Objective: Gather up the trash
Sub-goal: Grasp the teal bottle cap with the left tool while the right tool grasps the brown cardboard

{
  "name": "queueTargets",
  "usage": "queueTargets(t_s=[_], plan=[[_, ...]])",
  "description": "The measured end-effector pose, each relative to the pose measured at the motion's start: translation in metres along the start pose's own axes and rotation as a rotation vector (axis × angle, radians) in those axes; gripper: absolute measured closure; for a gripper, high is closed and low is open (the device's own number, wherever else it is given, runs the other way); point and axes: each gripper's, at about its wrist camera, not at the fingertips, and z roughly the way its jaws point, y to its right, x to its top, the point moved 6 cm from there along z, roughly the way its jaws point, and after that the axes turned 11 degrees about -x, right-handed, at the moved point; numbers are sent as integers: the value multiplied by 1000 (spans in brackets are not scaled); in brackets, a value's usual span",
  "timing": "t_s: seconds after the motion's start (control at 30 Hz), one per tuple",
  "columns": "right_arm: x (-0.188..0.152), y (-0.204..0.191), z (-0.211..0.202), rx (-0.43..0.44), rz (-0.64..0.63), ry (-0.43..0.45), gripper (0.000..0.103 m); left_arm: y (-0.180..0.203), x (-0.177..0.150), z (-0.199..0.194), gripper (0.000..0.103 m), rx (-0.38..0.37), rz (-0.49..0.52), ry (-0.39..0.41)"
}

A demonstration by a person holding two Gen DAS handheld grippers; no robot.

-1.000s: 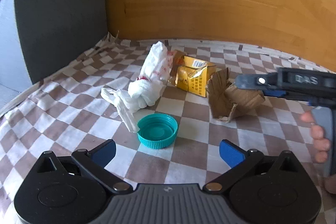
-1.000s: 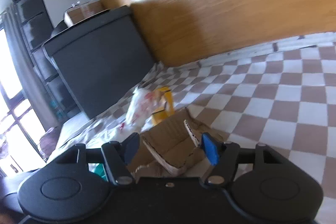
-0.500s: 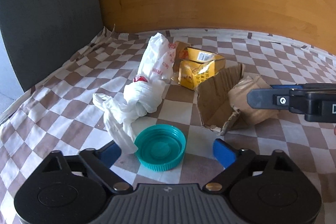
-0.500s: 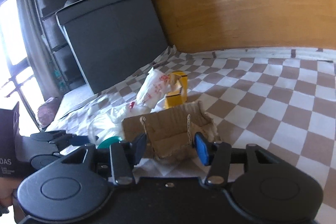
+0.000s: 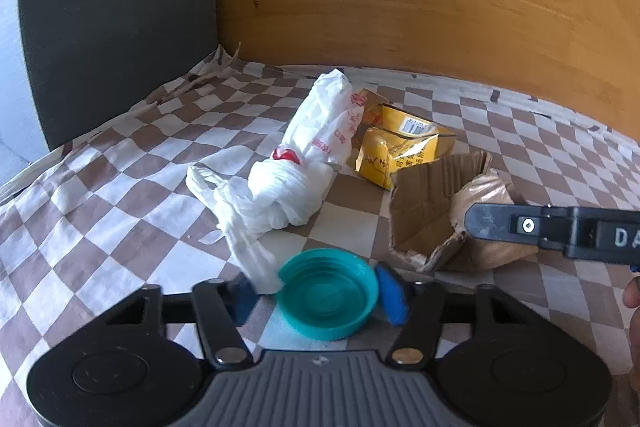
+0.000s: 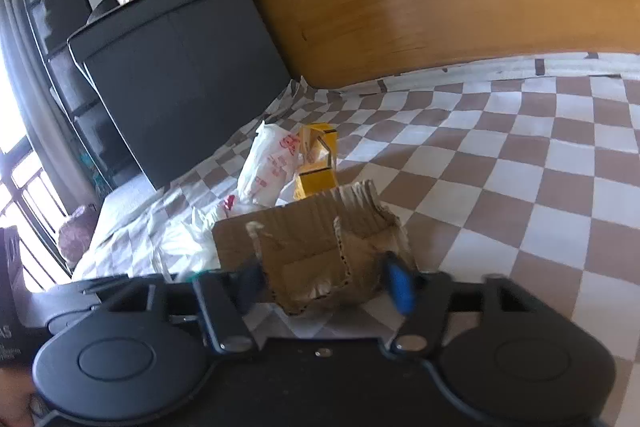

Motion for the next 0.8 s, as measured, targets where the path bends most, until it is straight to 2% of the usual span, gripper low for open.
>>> queueTargets(t_s=[0.07, 0.23, 0.47, 0.7, 0.8], plan=[[0, -3, -1, 13, 4, -12, 60, 1, -2, -3, 48, -2, -5, 1], [-4, -8, -10, -32, -48, -12, 66, 7, -13, -17, 49, -19, -26, 3], [-16, -4, -32, -83, -11, -12, 69, 21, -35, -47, 49, -51, -13, -17], [-33, -9, -63, -153, -36, -17, 70, 40, -61, -81, 48, -92, 11, -31], [-42, -10, -83, -190, -70, -10, 71, 48, -70, -94, 44, -108, 0, -34]])
